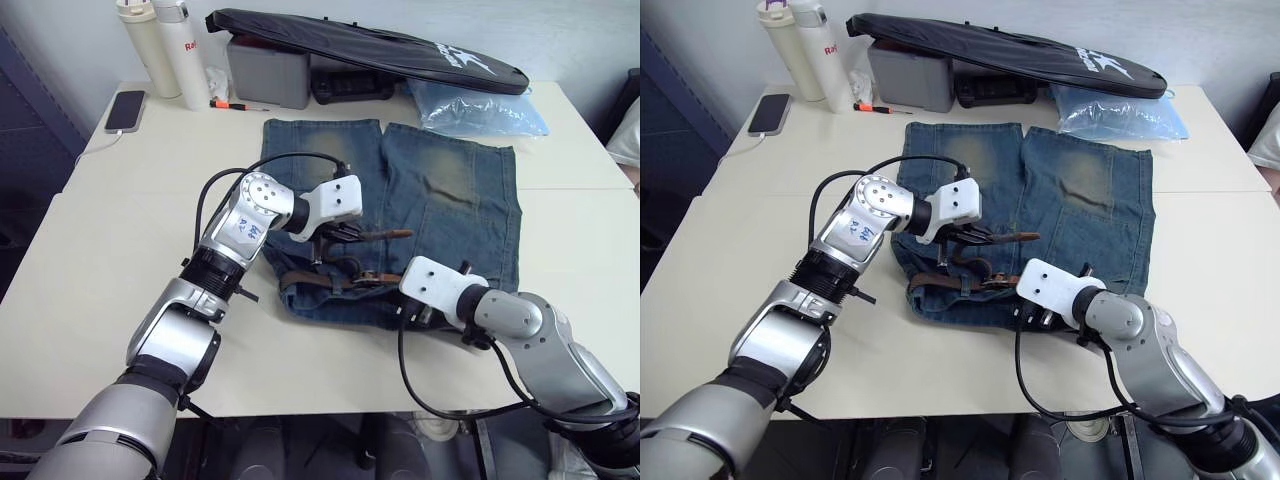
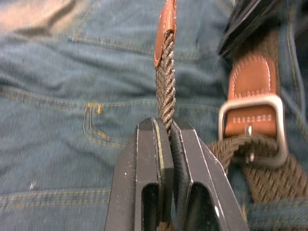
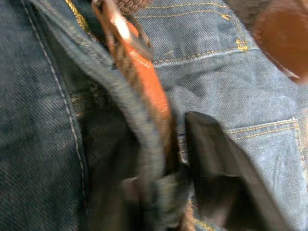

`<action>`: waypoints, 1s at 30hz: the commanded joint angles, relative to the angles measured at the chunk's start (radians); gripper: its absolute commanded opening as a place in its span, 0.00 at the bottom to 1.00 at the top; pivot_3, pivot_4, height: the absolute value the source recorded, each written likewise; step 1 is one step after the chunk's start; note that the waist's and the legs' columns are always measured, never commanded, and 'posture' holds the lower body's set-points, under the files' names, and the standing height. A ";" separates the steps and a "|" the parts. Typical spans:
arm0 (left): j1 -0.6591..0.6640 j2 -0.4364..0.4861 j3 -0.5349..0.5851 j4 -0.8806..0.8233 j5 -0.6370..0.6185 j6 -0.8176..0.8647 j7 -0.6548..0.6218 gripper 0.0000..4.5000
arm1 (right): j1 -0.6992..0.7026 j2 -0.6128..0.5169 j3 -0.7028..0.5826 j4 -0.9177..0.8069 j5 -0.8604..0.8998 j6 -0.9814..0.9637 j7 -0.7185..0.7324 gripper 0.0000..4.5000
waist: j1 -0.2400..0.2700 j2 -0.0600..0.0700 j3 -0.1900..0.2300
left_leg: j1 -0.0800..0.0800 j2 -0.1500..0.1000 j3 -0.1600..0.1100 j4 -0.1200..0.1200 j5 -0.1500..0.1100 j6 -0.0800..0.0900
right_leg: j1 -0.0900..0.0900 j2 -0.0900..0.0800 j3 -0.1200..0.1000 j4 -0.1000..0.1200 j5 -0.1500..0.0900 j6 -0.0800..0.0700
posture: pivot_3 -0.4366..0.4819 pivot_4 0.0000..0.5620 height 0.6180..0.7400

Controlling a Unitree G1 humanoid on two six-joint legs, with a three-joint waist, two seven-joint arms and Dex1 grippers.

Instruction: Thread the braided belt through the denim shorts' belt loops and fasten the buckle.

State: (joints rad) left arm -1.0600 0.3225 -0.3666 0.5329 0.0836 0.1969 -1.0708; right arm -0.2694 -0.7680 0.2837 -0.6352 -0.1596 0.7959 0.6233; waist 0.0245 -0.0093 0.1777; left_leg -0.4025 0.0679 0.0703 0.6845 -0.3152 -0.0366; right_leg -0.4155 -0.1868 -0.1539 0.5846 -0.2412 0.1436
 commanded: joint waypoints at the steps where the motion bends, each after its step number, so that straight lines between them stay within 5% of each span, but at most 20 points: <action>1: -0.039 0.014 -0.002 0.003 0.012 -0.035 -0.029 0.00 | -0.025 0.021 -0.045 -0.018 -0.018 -0.001 -0.034 0.01 | 0.000 0.000 0.000 | 0.000 0.000 0.000 0.000 0.000 0.000 | 0.000 0.000 0.000 0.000 0.000 0.000 | 0.48 0.27 1.00; 30: -0.040 0.086 -0.010 -0.092 0.091 0.025 -0.015 0.00 | -0.018 0.187 -0.085 -0.037 0.019 0.213 -0.139 0.01 | 0.001 0.000 0.000 | 0.000 0.000 0.000 0.000 0.000 0.000 | 0.000 0.000 0.000 0.001 0.000 0.000 | 0.48 0.27 1.00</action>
State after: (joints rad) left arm -1.0755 0.4171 -0.3832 0.4972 0.1756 0.2116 -1.0871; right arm -0.2768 -0.5751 0.2174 -0.6408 -0.1403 1.0135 0.4918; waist 0.0259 -0.0090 0.1775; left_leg -0.4025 0.0679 0.0702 0.6846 -0.3152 -0.0365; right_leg -0.4156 -0.1868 -0.1536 0.5854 -0.2412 0.1436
